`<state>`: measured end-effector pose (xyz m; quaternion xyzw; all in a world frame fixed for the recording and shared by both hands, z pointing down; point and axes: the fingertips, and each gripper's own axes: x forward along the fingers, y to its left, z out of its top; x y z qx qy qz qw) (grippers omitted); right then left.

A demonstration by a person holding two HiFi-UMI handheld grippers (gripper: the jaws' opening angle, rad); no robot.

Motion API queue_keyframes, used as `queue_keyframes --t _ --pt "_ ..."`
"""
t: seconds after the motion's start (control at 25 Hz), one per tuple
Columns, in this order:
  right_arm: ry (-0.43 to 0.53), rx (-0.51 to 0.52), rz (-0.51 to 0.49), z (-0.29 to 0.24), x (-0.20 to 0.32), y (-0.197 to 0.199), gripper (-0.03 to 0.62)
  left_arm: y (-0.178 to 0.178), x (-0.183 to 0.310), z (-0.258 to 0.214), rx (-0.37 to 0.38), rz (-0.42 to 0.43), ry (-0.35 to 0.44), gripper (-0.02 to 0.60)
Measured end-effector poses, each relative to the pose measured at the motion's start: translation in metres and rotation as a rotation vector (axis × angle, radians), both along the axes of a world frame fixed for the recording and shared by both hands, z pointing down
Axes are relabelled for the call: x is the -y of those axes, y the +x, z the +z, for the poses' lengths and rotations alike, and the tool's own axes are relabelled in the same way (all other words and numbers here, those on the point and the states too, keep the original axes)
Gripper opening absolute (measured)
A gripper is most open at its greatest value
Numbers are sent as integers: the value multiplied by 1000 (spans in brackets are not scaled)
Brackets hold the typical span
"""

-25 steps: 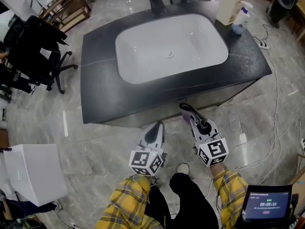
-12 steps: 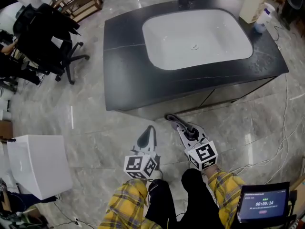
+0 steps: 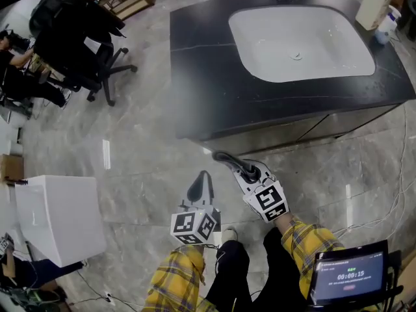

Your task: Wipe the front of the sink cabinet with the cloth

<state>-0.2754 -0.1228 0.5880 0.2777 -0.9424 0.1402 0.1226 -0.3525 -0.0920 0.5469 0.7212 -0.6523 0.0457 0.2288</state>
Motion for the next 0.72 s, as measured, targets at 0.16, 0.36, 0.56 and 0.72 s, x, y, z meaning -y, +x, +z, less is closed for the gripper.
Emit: queue_keyframes --t 0.16,0.36,0.56,0.72 --pt "29 -20 -22 12 11 -14 44 -4 8 10 17 8 8 7" --pt "33 -40 22 21 27 -1 44 3 11 20 20 25 -4 7" --pt "24 -22 121 22 40 23 43 19 14 26 40 91 -8 8" --pt "33 -23 154 21 47 50 43 33 24 28 35 97 -2 7"
